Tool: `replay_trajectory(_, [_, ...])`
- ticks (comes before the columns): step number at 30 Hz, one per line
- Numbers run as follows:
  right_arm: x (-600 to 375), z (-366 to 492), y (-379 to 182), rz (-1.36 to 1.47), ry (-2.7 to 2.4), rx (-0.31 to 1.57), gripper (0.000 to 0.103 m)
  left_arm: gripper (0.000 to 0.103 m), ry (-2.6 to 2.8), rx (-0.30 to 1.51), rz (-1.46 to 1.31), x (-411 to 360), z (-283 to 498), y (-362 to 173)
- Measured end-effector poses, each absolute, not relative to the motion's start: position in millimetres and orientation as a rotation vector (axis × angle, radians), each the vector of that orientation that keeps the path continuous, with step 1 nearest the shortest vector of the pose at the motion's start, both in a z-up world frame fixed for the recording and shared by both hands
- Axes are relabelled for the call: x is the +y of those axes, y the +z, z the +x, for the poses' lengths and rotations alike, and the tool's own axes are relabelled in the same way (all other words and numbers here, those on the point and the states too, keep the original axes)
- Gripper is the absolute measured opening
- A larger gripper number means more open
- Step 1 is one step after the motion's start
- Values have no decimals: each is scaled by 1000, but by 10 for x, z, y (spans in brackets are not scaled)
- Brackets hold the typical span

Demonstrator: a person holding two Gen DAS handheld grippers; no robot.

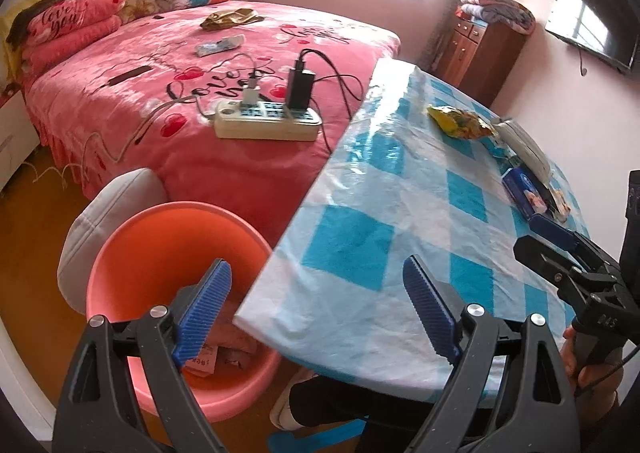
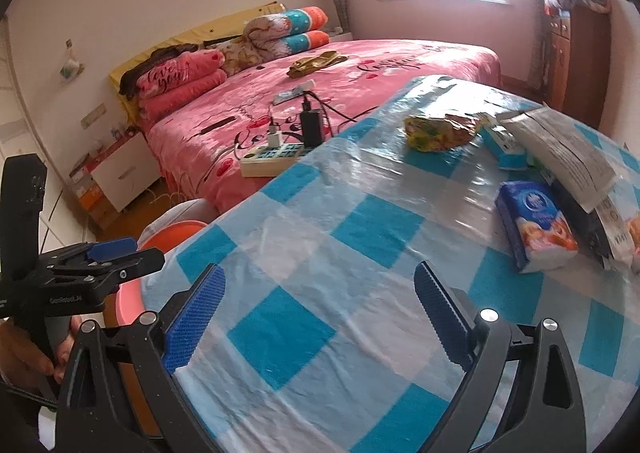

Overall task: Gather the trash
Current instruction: 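Move both tools back over the table toward the remaining trash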

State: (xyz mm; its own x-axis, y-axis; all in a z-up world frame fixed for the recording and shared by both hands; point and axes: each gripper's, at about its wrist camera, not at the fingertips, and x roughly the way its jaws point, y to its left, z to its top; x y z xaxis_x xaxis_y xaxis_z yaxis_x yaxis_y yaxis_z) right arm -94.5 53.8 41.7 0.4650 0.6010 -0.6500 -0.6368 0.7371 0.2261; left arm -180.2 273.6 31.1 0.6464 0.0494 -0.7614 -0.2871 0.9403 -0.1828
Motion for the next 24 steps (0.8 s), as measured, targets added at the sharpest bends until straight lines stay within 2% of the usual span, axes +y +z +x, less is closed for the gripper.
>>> replay_trajectory(24, [-753,-385,373,232,585,789,96,90,72,850,-124,1709,-1051,557])
